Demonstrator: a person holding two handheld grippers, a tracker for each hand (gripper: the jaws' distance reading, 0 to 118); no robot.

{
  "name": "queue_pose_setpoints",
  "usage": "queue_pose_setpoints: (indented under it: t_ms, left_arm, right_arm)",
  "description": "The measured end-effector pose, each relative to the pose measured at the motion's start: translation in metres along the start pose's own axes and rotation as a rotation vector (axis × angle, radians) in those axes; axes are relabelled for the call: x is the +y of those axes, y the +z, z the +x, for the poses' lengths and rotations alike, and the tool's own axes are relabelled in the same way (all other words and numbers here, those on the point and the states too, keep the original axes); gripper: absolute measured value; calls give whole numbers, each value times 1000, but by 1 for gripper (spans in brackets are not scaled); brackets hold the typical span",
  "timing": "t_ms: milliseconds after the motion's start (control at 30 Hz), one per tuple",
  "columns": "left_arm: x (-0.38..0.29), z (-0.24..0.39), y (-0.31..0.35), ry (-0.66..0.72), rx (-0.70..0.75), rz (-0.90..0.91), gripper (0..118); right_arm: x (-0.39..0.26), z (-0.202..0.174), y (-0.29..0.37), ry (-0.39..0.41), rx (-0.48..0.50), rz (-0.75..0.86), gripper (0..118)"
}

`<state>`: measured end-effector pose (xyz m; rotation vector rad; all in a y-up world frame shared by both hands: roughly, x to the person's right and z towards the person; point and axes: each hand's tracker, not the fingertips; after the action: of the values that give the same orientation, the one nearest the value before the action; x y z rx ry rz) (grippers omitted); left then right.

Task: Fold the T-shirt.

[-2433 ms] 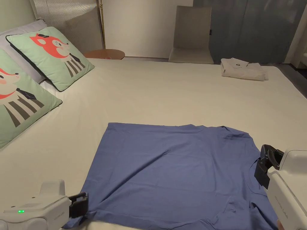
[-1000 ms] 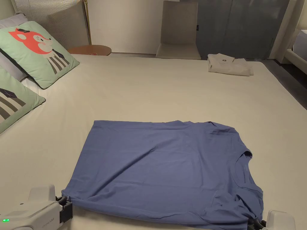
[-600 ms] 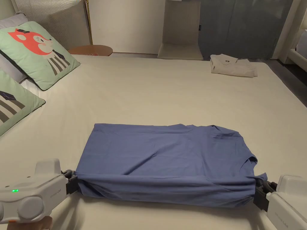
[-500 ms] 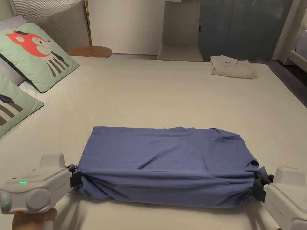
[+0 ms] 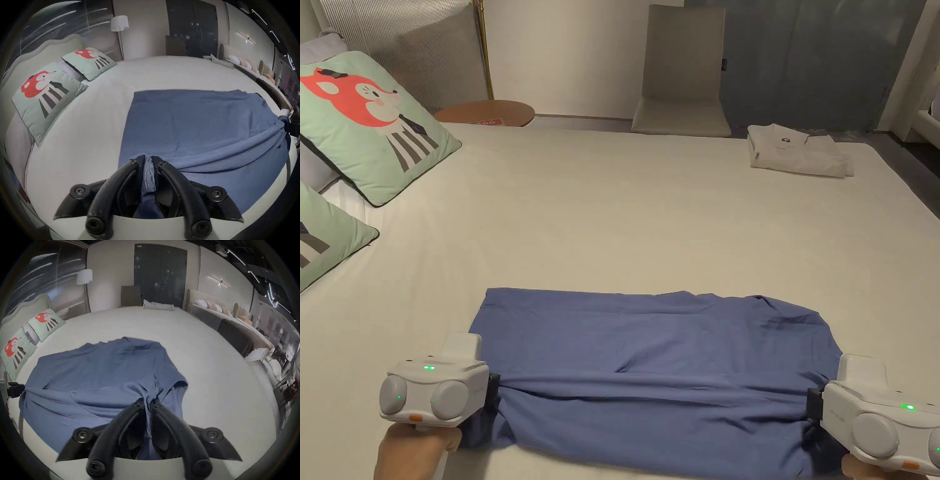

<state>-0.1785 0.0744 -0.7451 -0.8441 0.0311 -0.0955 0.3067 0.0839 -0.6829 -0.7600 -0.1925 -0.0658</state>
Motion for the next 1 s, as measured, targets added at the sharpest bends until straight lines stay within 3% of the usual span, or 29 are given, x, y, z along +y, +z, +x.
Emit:
queue_pose_setpoints:
  t_ms: [167,200,233,267,300,333,400,667,900,967,1000]
  left_arm:
    - [0,3,3,-4,6,-21,10]
    - [2,2,8,-2,-1,-21,13]
    - [4,1,15,14,-17,-9,23]
    - [6,0,24,39,-38,14,43]
    - [9,-2,34,75,-54,46,72]
    - [11,-2,45,105,-69,77,88]
    - [13,-1,73,130,-108,172,101]
    - [-8,25,200,117,-187,541,101]
    - [-56,44,236,50,-107,712,98]
    - [-69,48,239,37,-99,715,80]
    - [-74,49,240,32,-101,715,51]
  right_arm:
    - [-4,0,6,-21,7,-36,7]
    - [-2,1,15,-28,14,-23,13]
    - [1,2,23,-34,24,-8,25]
    - [0,3,25,-43,33,15,43]
    - [2,3,35,-46,43,63,67]
    - [5,4,47,-45,57,101,79]
    - [14,-5,90,-36,75,173,98]
    - [1,-15,201,17,89,492,99]
    - [-42,-24,237,48,46,630,95]
    - [-54,-32,250,67,42,652,77]
    - [-58,-34,252,66,41,654,55]
